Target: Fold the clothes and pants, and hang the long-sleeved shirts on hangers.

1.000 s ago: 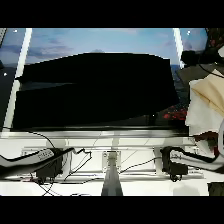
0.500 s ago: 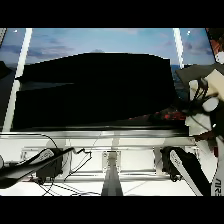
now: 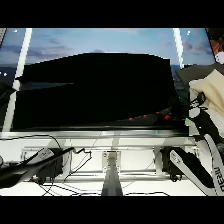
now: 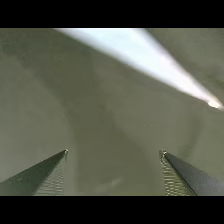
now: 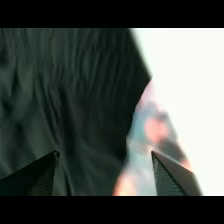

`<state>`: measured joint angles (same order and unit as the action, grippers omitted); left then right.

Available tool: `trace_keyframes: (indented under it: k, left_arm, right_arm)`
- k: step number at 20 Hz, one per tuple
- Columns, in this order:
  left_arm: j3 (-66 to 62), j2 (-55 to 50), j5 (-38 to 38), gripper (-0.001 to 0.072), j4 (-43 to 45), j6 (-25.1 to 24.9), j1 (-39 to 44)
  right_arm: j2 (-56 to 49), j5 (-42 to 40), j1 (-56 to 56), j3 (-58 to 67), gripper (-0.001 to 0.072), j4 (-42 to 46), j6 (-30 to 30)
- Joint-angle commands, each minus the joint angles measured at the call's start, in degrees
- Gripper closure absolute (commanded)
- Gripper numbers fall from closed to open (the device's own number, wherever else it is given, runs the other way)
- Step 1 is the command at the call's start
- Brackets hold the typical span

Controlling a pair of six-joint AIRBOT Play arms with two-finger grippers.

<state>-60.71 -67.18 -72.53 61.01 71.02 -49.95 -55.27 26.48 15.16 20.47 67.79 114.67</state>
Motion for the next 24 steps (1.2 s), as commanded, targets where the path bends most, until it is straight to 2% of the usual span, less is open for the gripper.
trace_keyframes:
  k: [1,3,4,5,6,9,13,17,19,20,21,23,24]
  left_arm:
    - [4.17,0.07,-3.21,0.0056,6.05,2.12,-9.25]
    - [8.11,0.07,-2.93,0.0056,6.47,0.96,-13.33]
    - [10.47,0.07,-2.25,0.0056,6.49,0.48,-14.84]
    - [12.63,0.07,-1.22,0.0055,6.43,0.11,-15.87]
    - [14.84,0.07,-0.39,0.0056,6.49,-0.85,-16.52]
    - [19.65,0.07,3.56,0.0056,6.86,-3.13,-17.33]
    - [23.82,0.00,8.85,0.0056,7.37,-3.10,-17.27]
    - [25.38,-0.87,10.03,0.0056,7.98,-2.89,-17.27]
    - [25.38,-1.86,13.55,0.0062,7.96,-2.89,-17.25]
    - [25.38,-2.47,16.22,0.0140,7.91,-2.89,-17.22]
    - [25.38,-3.34,18.27,0.0302,7.50,-2.91,-16.98]
    - [25.35,-5.42,19.04,0.0697,5.16,-3.78,-15.37]
    - [25.22,-5.99,19.04,0.0697,2.21,-5.66,-14.05]
  right_arm:
    - [-4.68,-10.71,0.02,-0.04,0.0092,-0.04,2.69]
    - [-5.38,-13.05,0.02,0.09,0.0115,-0.07,2.71]
    - [-5.55,-13.00,0.02,0.44,0.0220,-0.02,2.67]
    - [-5.68,-13.00,0.02,0.96,0.0411,0.02,1.86]
    - [-5.68,-13.11,-0.09,1.57,0.0692,0.24,-1.57]
    - [-5.62,-10.67,-0.09,4.83,0.0697,0.39,-12.46]
    - [-5.64,-9.46,-0.09,6.54,0.0696,0.37,-13.66]
    - [-5.62,-9.01,-0.09,6.49,0.0696,0.37,-13.66]
    - [-5.62,-8.28,-0.09,6.51,0.0697,0.37,-13.68]
    - [-5.62,-7.87,-0.09,6.51,0.0696,0.37,-13.73]
    - [-5.55,-7.52,-0.15,6.51,0.0696,0.37,-13.90]
    - [-4.96,-5.53,-0.39,6.82,0.0697,0.39,-15.52]
    - [-4.37,-3.26,-0.94,7.65,0.0697,0.50,-18.58]
